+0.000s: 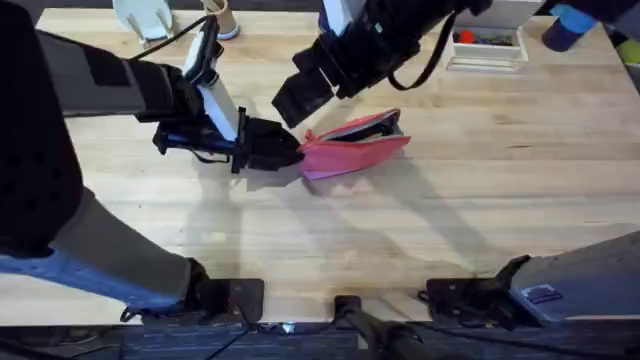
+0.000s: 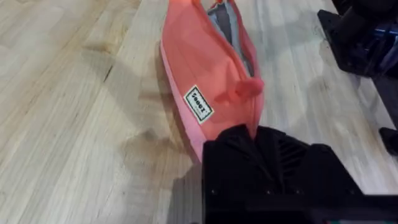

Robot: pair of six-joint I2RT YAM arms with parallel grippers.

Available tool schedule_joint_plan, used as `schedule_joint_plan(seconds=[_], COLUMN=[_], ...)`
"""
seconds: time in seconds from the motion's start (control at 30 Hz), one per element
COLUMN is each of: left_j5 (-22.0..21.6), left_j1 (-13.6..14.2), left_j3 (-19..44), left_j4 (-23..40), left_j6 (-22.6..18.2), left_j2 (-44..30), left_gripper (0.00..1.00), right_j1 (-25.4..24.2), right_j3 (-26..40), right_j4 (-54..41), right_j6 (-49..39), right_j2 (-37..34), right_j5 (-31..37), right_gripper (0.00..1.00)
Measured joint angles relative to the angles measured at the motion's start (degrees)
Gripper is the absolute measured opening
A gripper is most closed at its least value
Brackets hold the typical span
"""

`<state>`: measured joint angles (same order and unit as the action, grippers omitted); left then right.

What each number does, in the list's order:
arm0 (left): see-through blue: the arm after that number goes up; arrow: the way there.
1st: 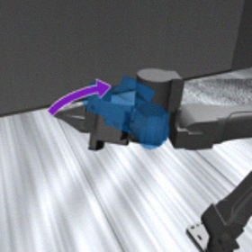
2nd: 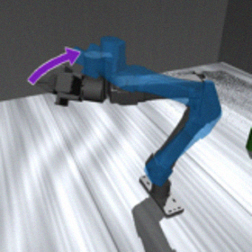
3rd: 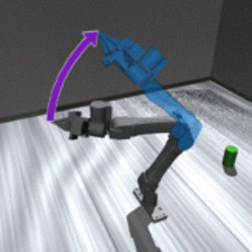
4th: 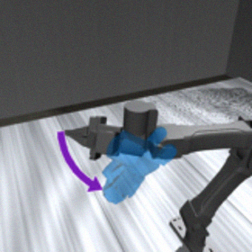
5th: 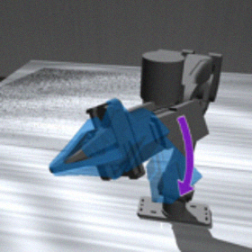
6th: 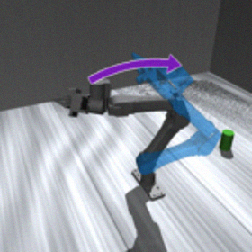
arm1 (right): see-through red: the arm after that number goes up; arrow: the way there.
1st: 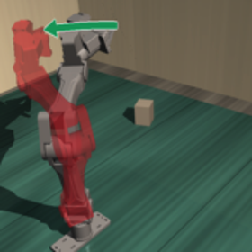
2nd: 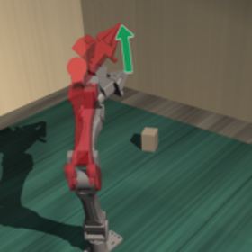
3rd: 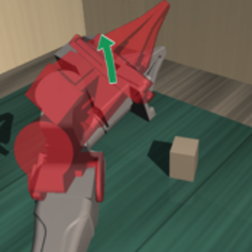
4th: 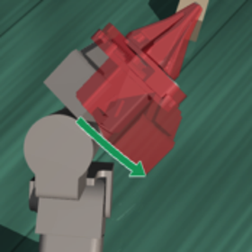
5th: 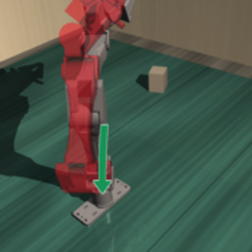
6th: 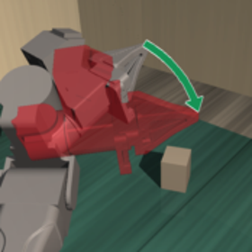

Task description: Unzip the bag, pick up the pens from the table one at a time and place them inside, then zip the bag closed.

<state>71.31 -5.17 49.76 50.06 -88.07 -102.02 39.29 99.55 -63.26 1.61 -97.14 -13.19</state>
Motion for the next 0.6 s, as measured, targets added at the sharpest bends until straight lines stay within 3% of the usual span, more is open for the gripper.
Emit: schedule_joint_plan(seconds=[0.13, 0.6], left_j5=[0.0, 0.0], left_j1=[0.0, 0.0], left_j3=[0.0, 0.0], left_j4=[0.0, 0.0], left_j6=[0.0, 0.0], left_j2=[0.0, 0.0], left_gripper=[0.042, 0.042], right_j1=[0.0, 7.5], right_j3=[0.0, -3.9], right_j4=[1.7, 6.4], right_j6=[0.0, 7.2], right_j2=[0.0, 0.0], right_j5=[0.4, 15.6], right_gripper=[0.996, 0.996])
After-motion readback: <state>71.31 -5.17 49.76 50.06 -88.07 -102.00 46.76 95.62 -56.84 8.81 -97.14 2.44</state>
